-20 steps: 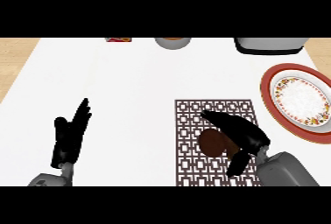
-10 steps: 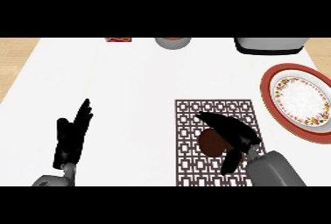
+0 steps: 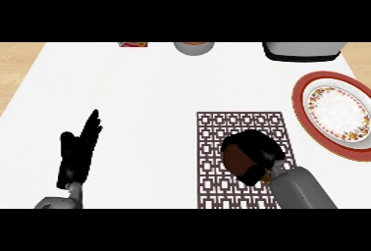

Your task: Pick the cupcake from the placemat and place it in the plate

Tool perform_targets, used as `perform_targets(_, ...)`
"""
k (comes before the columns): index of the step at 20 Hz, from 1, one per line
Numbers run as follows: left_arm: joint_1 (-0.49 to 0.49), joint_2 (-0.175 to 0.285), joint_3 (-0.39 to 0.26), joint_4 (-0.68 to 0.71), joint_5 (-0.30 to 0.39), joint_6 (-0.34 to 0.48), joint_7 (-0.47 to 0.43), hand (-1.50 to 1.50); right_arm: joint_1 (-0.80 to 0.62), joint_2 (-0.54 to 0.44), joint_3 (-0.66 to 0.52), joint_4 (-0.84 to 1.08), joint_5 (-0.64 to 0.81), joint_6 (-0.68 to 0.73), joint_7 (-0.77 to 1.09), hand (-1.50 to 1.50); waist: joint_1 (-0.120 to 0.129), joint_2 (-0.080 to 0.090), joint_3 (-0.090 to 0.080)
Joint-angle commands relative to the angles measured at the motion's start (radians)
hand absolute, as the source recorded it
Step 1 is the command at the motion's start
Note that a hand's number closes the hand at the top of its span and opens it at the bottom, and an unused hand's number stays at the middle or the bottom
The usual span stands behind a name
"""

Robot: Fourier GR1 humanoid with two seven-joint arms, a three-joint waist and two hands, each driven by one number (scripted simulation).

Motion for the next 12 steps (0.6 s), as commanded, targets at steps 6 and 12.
perform_targets(6,-0.068,-0.006,0.048,0.006,-0.013,-0.026,0.066,0.00,-0.003,0.027,-0.040,-0.020,0.094,-0.108,-0.020,1.50,-0.004,0.000,0.000)
perform_targets(12,0.020,-0.009,0.027,-0.015,-0.022,-0.033,0.000,0.00,-0.042,0.009,-0.187,0.049,0.134,-0.337,0.030,1.50,0.004,0.002,0.001)
